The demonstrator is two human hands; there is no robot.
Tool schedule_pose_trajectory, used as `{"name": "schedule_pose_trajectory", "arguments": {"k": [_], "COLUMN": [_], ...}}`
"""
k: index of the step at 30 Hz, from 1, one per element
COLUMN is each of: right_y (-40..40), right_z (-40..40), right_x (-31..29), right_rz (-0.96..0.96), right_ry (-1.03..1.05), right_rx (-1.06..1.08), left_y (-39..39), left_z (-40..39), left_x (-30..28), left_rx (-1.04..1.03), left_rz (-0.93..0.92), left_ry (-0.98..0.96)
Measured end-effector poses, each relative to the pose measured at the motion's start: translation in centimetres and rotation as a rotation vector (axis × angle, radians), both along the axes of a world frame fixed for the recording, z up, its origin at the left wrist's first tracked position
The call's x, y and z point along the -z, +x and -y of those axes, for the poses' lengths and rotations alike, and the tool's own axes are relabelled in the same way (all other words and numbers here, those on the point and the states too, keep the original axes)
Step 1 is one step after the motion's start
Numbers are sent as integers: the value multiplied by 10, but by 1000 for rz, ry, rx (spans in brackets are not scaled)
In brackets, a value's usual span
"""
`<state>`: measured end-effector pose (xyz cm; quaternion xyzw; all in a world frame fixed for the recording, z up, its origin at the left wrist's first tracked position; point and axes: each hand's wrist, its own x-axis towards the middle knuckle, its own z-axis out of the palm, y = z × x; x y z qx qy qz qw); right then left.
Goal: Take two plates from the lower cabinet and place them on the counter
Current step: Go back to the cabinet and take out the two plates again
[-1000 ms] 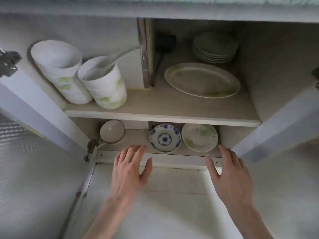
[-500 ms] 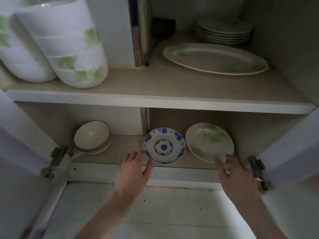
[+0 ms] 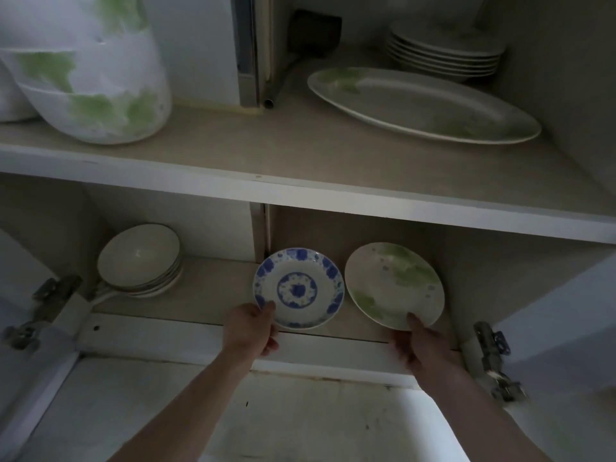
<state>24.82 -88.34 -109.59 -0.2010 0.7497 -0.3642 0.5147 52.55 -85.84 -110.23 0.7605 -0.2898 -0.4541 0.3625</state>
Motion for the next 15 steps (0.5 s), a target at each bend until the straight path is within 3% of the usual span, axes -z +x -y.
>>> {"name": "schedule_pose_trajectory", "arguments": {"k": [10,15], "right_y": [3,4], "right_z": [-17,-39], "right_x": [2,2], "right_rz": [207,277], "right_ry": [-151,-145], "right_rx": [131,185], "left_y": [-4,1], "left_z": [-6,-33], "left_x": [-1,2], "left_rx": [-25,-32], "left_rz": [-26,64], "left_ry": [-10,-78]}}
